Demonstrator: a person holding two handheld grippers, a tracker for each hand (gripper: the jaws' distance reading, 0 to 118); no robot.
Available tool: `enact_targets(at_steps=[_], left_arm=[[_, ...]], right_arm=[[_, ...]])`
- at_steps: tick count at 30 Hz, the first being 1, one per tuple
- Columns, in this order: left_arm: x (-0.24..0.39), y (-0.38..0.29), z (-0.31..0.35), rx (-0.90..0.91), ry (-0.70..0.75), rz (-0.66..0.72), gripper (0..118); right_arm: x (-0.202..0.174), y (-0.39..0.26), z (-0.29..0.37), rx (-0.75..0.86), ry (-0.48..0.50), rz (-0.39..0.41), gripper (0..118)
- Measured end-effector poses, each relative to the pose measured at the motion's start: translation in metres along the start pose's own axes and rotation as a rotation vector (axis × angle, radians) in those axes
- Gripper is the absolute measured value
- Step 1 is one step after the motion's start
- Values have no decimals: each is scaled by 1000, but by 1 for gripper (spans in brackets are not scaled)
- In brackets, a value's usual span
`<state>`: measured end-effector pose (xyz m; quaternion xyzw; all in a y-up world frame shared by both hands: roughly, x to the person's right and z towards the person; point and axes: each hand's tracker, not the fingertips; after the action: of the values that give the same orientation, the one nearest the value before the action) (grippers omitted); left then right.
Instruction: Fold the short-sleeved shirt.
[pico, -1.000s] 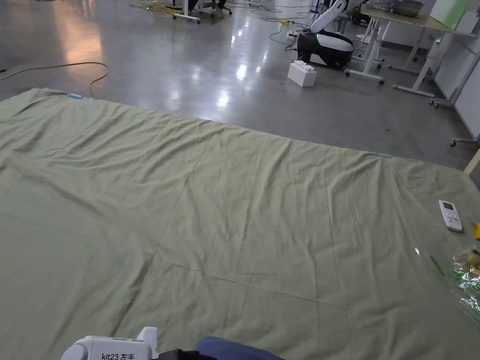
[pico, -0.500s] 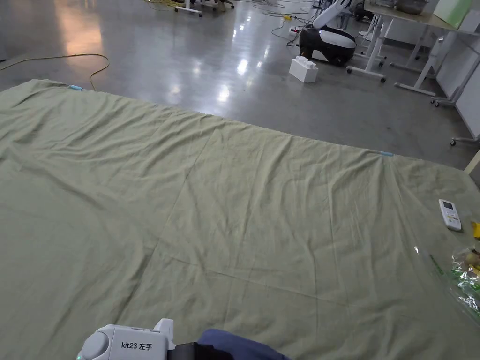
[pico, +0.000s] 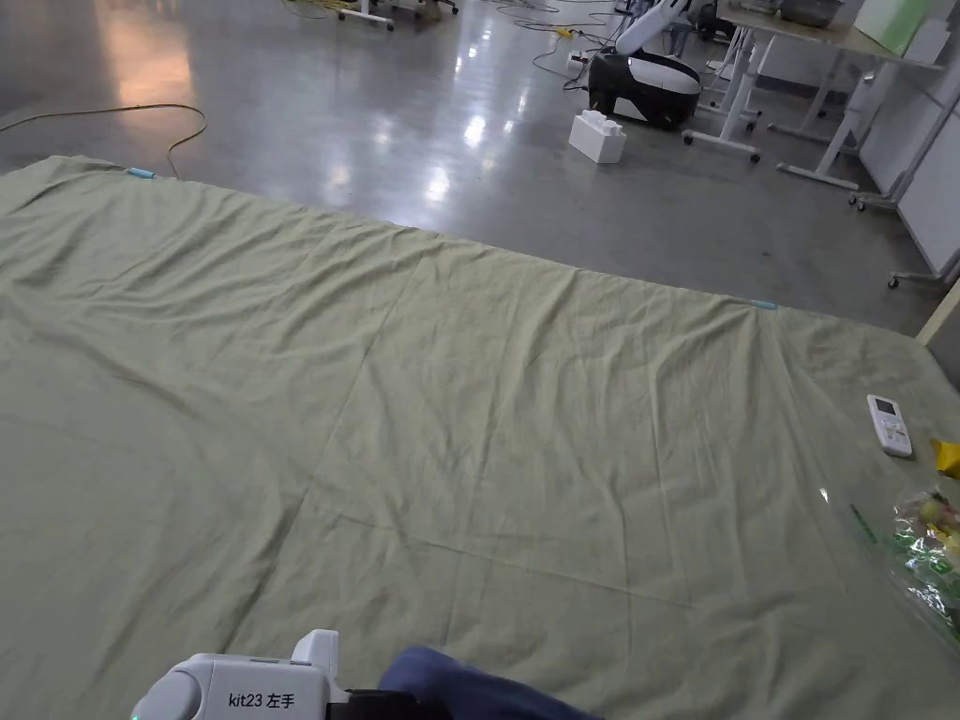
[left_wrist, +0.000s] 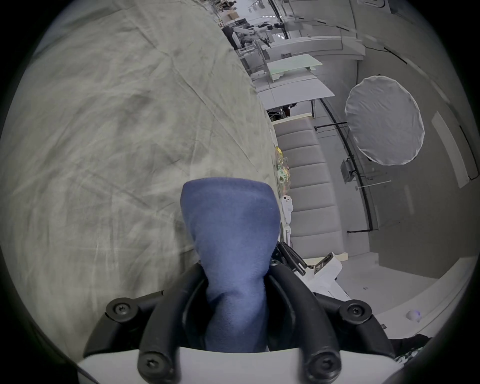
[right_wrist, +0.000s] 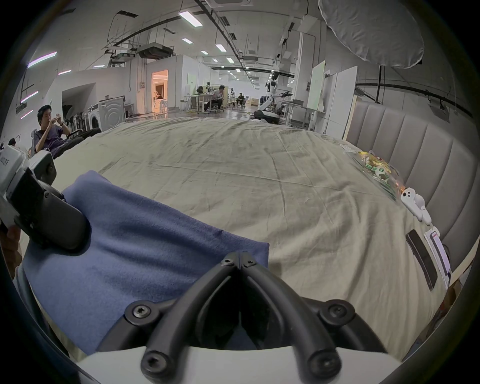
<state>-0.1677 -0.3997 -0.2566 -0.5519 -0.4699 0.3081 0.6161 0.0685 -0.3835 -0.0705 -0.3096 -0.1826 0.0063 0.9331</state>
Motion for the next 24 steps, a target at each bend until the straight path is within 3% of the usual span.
enact_targets(at_steps=[7, 13, 24], left_arm=[[2, 16, 40, 12, -11, 6, 25], [-10, 42, 112, 56, 38, 13, 24], [-17, 97, 255, 112, 243, -31, 24]], right_arm=[[13, 31, 18, 71, 3, -19, 1], [40, 73, 24, 163, -17, -35, 1], [84, 156, 37, 324, -86, -60, 1]])
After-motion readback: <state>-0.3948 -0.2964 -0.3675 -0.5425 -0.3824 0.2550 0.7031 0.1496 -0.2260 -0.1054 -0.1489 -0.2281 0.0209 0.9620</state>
